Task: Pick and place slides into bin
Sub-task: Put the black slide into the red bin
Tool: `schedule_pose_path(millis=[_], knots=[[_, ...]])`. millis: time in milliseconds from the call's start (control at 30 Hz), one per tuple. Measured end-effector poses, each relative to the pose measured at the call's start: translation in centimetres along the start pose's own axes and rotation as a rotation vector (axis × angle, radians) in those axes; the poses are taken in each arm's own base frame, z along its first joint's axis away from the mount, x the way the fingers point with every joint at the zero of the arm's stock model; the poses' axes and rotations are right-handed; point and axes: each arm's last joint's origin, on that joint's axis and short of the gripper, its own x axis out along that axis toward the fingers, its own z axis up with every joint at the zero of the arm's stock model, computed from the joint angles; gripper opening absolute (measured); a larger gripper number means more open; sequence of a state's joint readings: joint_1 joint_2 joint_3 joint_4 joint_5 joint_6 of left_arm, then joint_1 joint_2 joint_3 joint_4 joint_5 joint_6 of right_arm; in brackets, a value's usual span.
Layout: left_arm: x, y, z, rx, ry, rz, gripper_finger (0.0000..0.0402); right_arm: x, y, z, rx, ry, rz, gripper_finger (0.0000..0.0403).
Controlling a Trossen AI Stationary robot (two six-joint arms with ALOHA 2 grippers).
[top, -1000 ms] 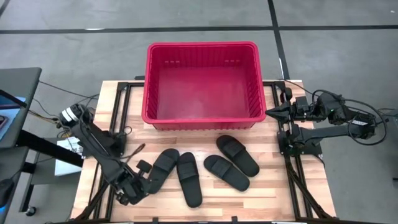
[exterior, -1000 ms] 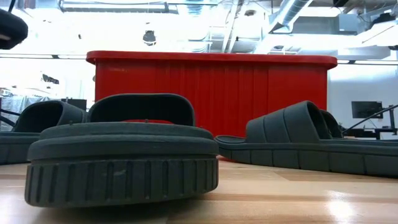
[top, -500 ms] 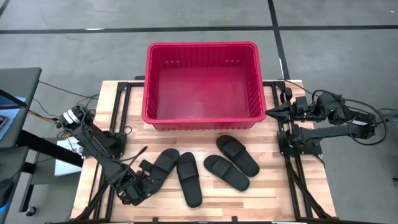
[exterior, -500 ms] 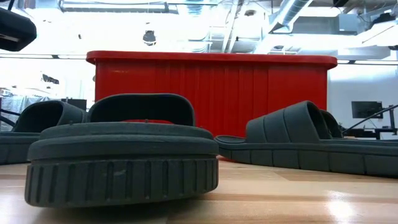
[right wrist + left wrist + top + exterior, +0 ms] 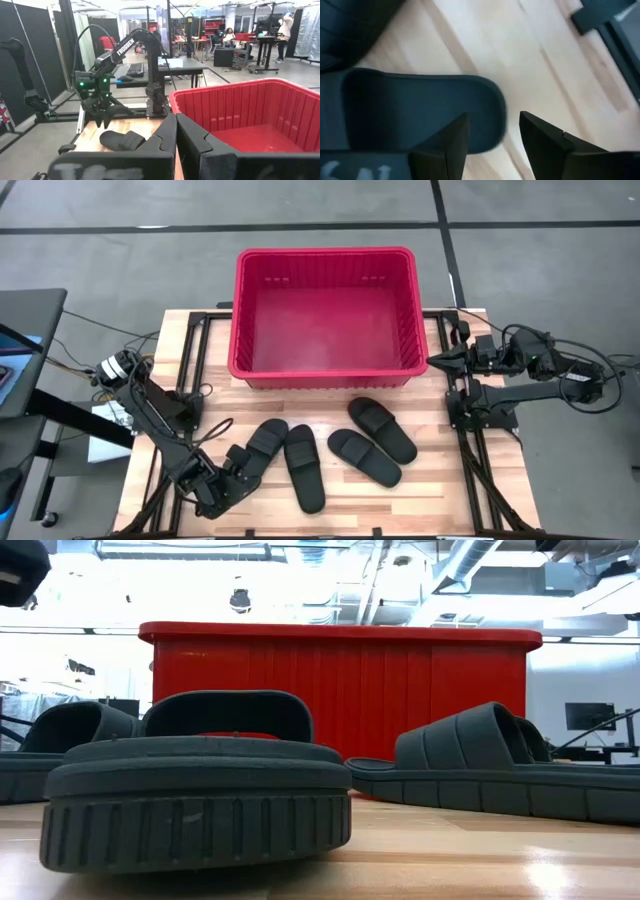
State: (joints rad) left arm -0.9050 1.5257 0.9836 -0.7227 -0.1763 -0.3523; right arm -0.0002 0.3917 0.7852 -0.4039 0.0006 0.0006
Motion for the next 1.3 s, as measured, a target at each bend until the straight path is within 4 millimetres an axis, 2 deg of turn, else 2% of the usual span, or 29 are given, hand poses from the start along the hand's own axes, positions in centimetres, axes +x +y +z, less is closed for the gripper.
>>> schedule_pose_path(millis=[133, 467, 733, 867, 1167, 1300], knots=[[0.5, 0.1, 0.0, 0.017, 0.019, 0.012, 0.017, 0.0, 0.0, 0.0, 0.0, 0.001, 0.0, 0.0], [3.3, -0.4, -0.1, 0.023, 0.117, 0.021, 0.017, 0.0, 0.0, 0.0, 0.0, 0.0, 0.0, 0.0], [6.5, -1.0, -0.1, 0.033, 0.166, 0.055, 0.017, 0.0, 0.0, 0.0, 0.0, 0.0, 0.0, 0.0], [7.8, -1.2, -0.2, -0.024, 0.185, 0.12, 0.017, 0.0, 0.0, 0.0, 0.0, 0.001, 0.0, 0.0], [8.1, -1.8, -0.5, -0.072, 0.128, 0.209, 0.0166, 0.0, 0.0, -0.1, 0.0, 0.006, 0.0, 0.0], [8.1, -2.0, -0.5, -0.062, 0.121, 0.216, 0.0131, 0.0, 0.0, -0.1, 0.0, 0.008, 0.0, 0.0]])
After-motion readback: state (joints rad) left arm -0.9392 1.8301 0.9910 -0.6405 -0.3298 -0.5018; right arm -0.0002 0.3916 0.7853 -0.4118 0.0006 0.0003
